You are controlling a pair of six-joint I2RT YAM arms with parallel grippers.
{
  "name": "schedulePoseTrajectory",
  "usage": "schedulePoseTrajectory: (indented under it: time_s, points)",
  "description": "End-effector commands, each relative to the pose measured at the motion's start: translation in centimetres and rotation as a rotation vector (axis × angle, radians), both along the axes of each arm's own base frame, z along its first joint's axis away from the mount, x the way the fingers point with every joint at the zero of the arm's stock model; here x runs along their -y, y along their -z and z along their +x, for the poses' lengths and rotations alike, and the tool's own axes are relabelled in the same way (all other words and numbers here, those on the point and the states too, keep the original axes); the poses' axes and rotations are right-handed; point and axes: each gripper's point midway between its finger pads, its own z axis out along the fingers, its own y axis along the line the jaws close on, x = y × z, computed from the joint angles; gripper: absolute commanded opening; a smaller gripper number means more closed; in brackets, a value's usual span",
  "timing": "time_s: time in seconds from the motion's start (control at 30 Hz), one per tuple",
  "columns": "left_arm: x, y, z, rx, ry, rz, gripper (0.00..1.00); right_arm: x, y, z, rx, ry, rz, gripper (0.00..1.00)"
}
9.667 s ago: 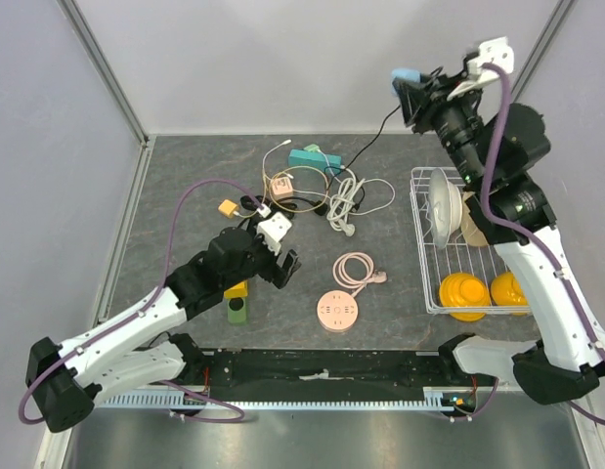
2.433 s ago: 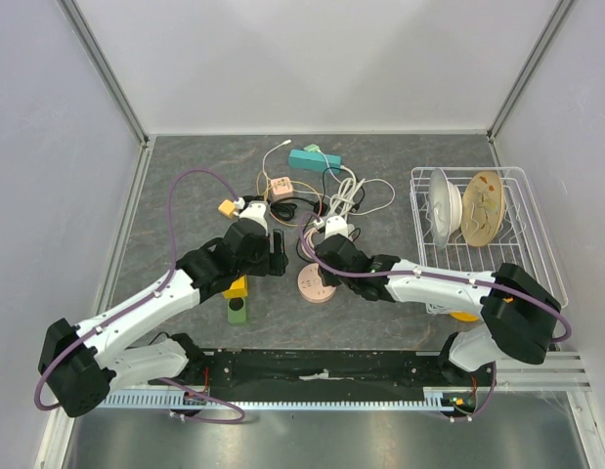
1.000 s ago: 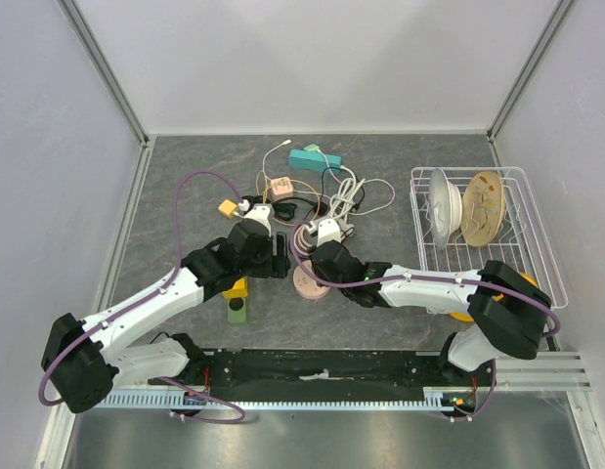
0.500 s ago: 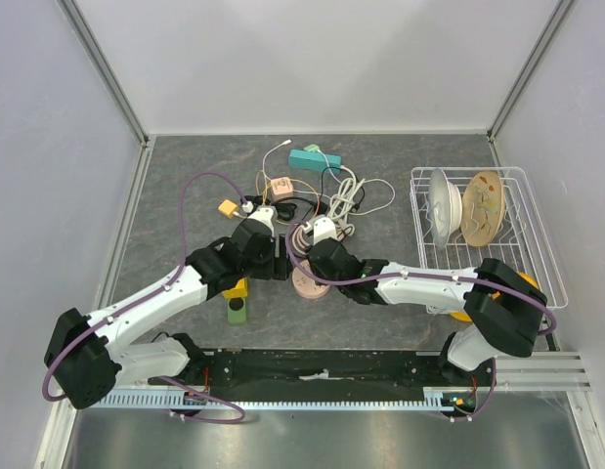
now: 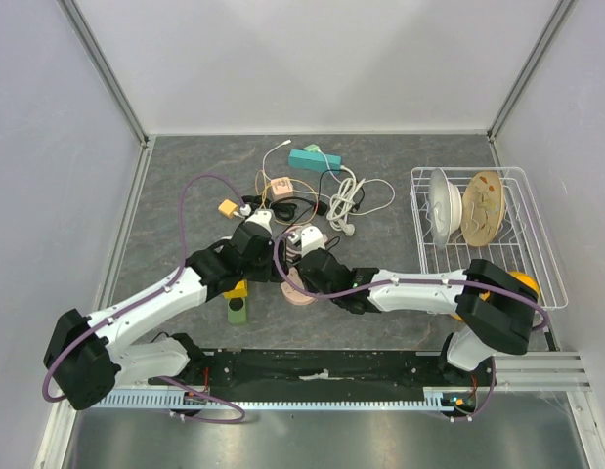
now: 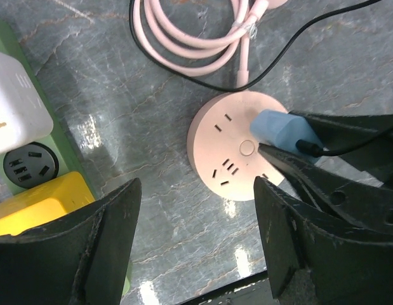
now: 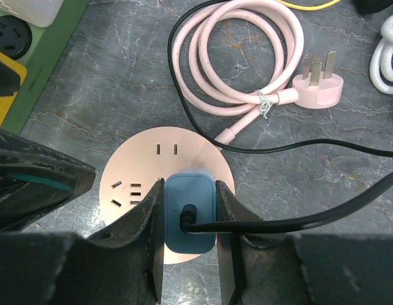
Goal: Insert the plug
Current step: Insert the plug into the socket.
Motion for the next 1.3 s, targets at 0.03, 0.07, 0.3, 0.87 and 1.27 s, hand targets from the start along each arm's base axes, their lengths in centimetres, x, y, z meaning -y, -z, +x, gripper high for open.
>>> schedulePoseTrajectory:
  time_s: [0.03, 0.07, 0.3, 0.87, 1.27]
  points:
    - [-0.2, 0.9, -0.7, -0.03, -0.031, -0.03, 0.77, 7.1, 9.8, -7.2, -0.303, -0.083, -0.314, 0.0]
    - [-0.2, 1.3, -0.8, -0.039, -0.029, -0.028, 0.77, 6.3, 9.7, -7.2, -0.303, -0.095, -0.275, 0.0]
    - [1.2, 3.5, -1.3, -0.112, 0.0, -0.044, 0.74, 5.4, 10.9, -8.6, -0.355, -0.185, -0.209, 0.0]
    - [0.4, 9.1, -3.3, -0.282, -0.048, 0.032, 0.5, 7.1, 11.1, -8.3, -0.344, -0.159, -0.287, 0.0]
    - [4.3, 9.3, 0.6, -0.21, 0.021, -0.007, 0.46, 9.2, 9.9, -8.3, -0.313, 0.002, -0.317, 0.0]
